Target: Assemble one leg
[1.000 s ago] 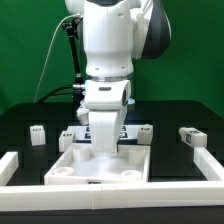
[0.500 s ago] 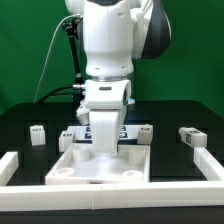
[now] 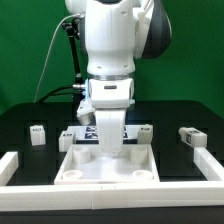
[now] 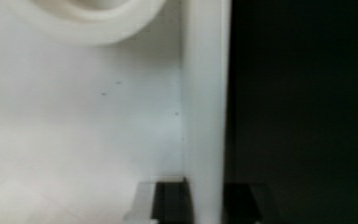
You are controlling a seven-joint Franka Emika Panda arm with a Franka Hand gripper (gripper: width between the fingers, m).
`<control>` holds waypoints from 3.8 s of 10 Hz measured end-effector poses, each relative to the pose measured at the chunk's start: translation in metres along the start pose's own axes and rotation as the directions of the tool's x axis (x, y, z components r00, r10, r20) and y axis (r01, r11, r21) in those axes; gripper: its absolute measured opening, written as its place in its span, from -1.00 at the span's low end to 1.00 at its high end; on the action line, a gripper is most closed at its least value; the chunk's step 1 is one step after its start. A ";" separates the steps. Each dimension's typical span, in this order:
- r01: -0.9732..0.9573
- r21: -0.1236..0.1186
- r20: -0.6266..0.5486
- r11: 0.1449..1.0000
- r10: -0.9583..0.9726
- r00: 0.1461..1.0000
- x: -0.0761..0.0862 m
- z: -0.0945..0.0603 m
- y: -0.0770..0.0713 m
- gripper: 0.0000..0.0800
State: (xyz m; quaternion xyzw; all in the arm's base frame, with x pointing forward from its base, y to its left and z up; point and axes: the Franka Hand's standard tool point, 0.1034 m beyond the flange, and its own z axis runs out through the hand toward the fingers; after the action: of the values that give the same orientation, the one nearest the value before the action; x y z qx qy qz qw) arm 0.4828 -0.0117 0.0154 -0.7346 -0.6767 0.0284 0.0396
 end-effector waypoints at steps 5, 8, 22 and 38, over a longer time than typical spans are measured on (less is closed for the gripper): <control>0.049 -0.021 -0.023 0.999 -0.050 0.999 0.030 0.003 -0.002 -0.84; 0.080 -0.020 -0.036 0.997 -0.081 0.996 0.062 0.004 -0.006 -0.84; 0.020 -0.021 -0.044 1.000 -0.021 0.999 0.085 0.004 -0.002 0.11; -0.539 -0.041 -0.069 0.841 0.536 0.841 0.115 -0.036 -0.021 0.62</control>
Offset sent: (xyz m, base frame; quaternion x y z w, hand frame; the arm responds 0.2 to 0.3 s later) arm -0.0096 0.0513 -0.0116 0.0053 0.0473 -0.0672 0.9966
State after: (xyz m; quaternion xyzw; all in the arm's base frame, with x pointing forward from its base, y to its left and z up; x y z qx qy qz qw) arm 0.4746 0.1036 0.0550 -0.8962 -0.4429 -0.0016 0.0271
